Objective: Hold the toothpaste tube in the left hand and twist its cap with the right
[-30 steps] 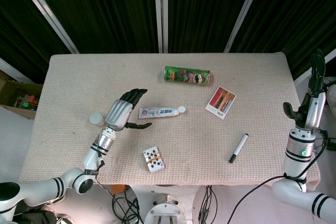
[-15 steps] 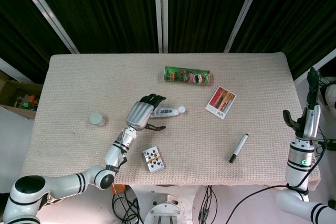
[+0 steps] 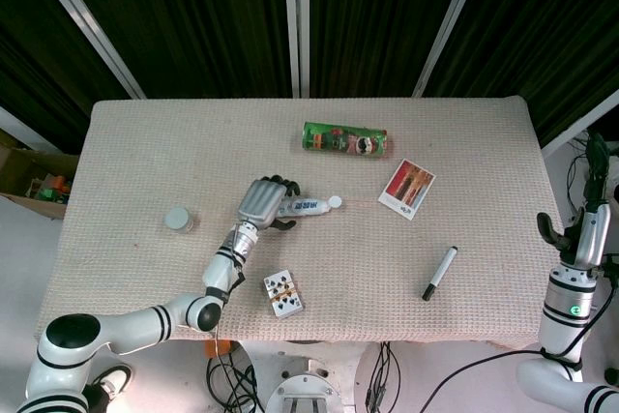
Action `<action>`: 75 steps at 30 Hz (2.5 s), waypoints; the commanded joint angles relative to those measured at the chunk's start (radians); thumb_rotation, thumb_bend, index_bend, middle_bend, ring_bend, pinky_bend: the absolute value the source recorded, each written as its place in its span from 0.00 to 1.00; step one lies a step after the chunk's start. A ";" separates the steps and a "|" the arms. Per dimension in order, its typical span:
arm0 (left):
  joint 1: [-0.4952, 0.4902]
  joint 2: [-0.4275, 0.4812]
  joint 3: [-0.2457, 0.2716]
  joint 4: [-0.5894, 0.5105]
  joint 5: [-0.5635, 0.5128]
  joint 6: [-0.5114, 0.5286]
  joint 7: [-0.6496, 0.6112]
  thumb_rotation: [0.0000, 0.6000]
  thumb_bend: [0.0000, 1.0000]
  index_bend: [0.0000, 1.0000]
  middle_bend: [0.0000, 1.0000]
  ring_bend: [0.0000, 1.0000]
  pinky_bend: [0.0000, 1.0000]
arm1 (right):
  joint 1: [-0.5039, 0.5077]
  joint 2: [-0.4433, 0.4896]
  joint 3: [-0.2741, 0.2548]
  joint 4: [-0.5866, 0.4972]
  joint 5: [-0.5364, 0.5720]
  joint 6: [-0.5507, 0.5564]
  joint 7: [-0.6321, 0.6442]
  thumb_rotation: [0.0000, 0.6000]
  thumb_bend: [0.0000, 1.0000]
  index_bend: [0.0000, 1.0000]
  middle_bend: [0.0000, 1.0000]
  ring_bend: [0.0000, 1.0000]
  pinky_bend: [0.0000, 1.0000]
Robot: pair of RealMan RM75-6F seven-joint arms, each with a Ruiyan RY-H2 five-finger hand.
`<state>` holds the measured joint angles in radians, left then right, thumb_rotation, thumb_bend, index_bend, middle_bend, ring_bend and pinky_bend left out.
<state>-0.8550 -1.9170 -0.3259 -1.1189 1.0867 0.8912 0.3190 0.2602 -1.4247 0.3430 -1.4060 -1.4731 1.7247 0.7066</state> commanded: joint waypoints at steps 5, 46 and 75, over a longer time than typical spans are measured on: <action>-0.019 0.004 0.007 0.018 -0.040 -0.040 0.022 0.98 0.23 0.38 0.41 0.29 0.38 | 0.000 -0.005 -0.002 0.002 -0.005 0.000 -0.013 0.31 0.14 0.00 0.00 0.00 0.00; -0.058 -0.051 0.081 0.178 0.157 0.036 -0.281 1.00 0.40 0.75 0.77 0.63 0.69 | -0.014 -0.016 -0.005 0.031 -0.007 0.002 -0.020 0.31 0.15 0.00 0.00 0.00 0.00; -0.048 -0.082 0.078 0.102 0.385 0.320 -0.541 1.00 0.39 0.78 0.81 0.66 0.70 | 0.336 0.259 0.003 -0.429 0.202 -0.693 -0.548 0.24 0.00 0.00 0.00 0.00 0.00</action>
<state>-0.9025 -1.9980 -0.2473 -1.0158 1.4712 1.2103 -0.2226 0.5385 -1.1613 0.3190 -1.8046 -1.3349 1.0901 0.2174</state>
